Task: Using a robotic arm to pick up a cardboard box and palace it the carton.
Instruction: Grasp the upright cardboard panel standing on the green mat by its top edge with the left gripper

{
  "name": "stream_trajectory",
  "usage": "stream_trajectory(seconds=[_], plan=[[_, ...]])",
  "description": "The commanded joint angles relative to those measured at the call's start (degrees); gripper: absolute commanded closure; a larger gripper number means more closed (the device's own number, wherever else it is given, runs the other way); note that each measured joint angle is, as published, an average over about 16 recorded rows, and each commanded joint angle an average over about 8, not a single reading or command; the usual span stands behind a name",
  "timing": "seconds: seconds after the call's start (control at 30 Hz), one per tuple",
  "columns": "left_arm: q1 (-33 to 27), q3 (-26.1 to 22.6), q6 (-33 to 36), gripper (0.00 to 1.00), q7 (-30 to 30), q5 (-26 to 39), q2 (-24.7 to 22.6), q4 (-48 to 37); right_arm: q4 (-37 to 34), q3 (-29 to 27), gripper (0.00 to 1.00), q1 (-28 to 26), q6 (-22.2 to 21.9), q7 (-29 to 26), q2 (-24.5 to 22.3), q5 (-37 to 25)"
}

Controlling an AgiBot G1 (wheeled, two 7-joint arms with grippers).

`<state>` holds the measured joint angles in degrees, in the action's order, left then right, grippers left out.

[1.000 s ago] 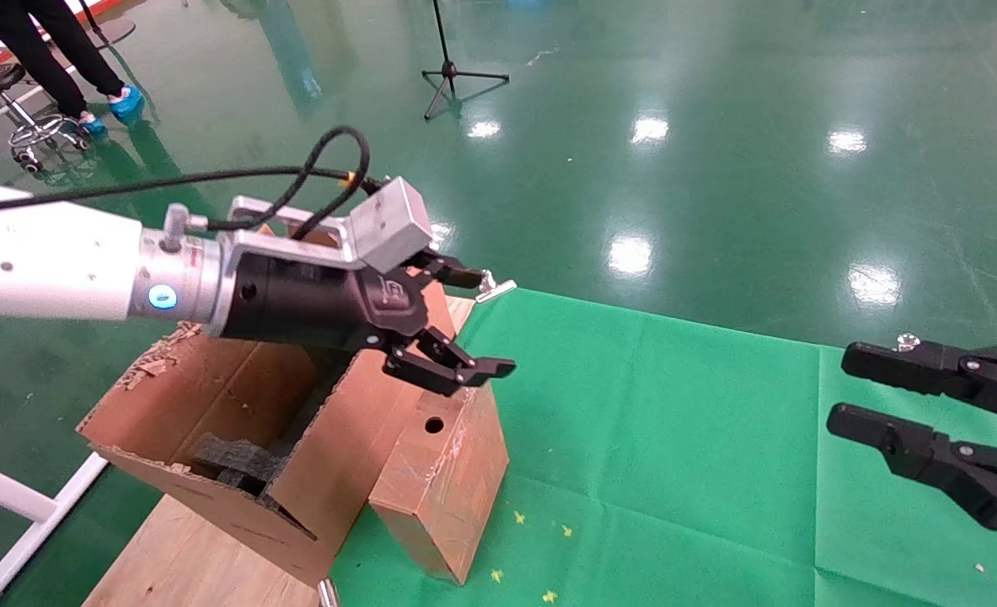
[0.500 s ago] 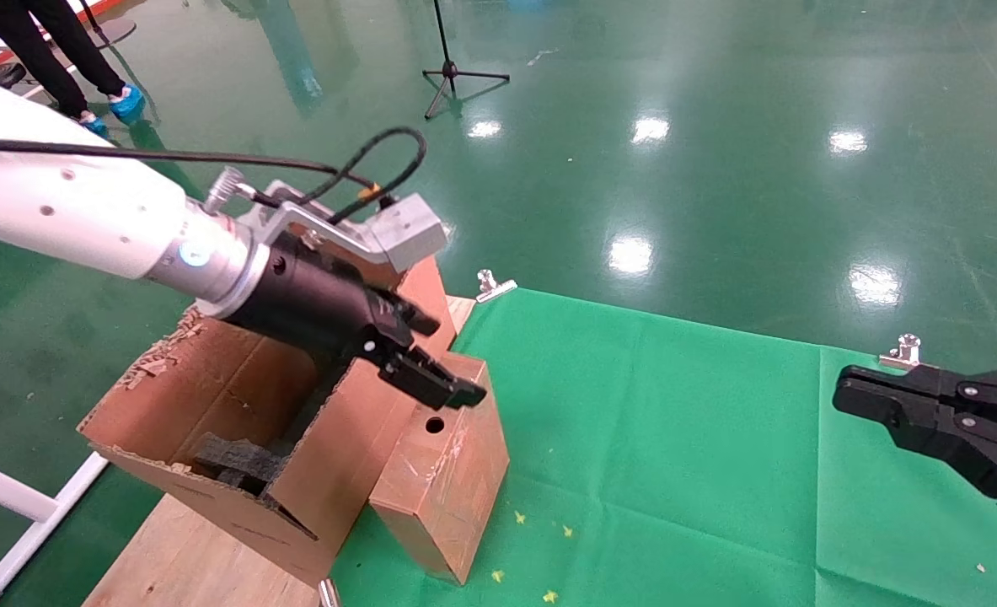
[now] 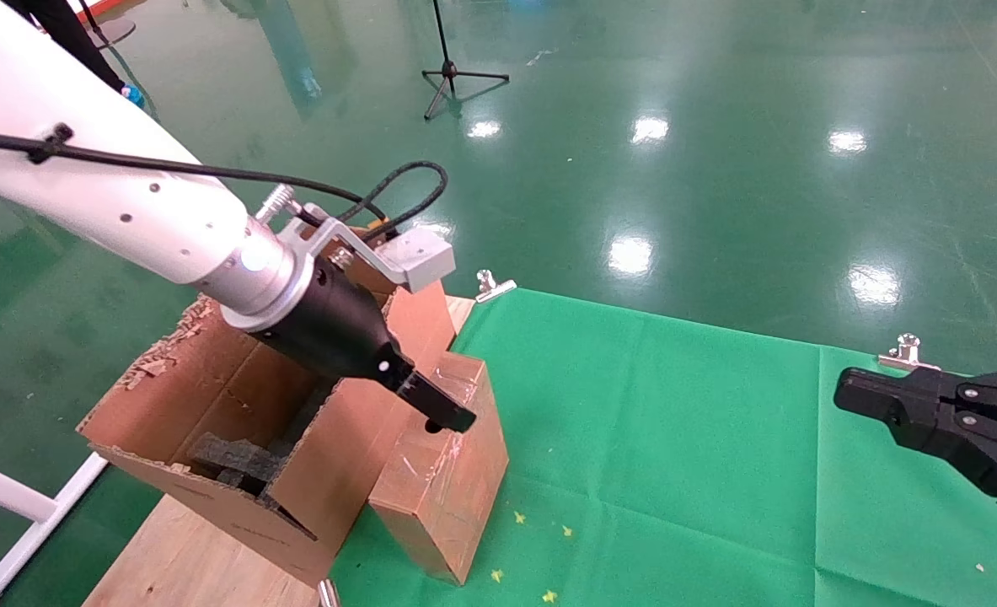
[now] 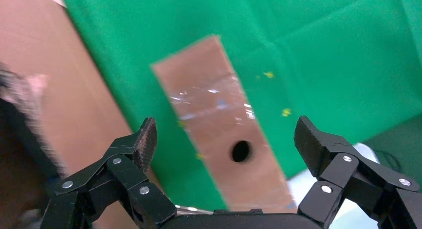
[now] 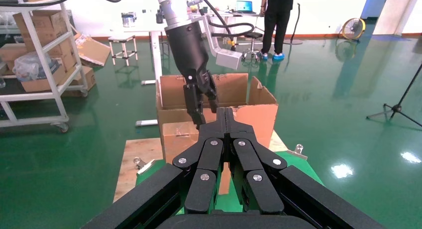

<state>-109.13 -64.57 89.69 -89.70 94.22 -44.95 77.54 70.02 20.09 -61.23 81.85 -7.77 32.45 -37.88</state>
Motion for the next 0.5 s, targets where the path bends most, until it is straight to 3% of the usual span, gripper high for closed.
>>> stream_trajectory(seconds=[0.03, 0.43, 0.47, 0.5], plan=[[-0.57, -1.61, -0.28, 0.00, -1.36, -0.95, -0.35, -0.01, 0.00, 0.00, 1.00, 0.00, 0.00, 0.00, 0.00, 0.00], [-1.20, -7.14, -1.21, 0.00, -4.40, -2.42, -2.26, 0.02, 0.00, 0.00, 1.00, 0.00, 0.00, 0.00, 0.00, 0.00], [-1.28, -7.46, -1.25, 0.00, -4.40, -2.43, -2.36, 0.03, -0.01, 0.00, 0.98, 0.01, -0.01, 0.00, 0.00, 0.01], [-1.35, -7.74, -1.28, 0.00, -4.40, -2.42, -2.44, 0.03, -0.01, 0.00, 0.85, 0.01, -0.01, 0.00, 0.00, 0.01]])
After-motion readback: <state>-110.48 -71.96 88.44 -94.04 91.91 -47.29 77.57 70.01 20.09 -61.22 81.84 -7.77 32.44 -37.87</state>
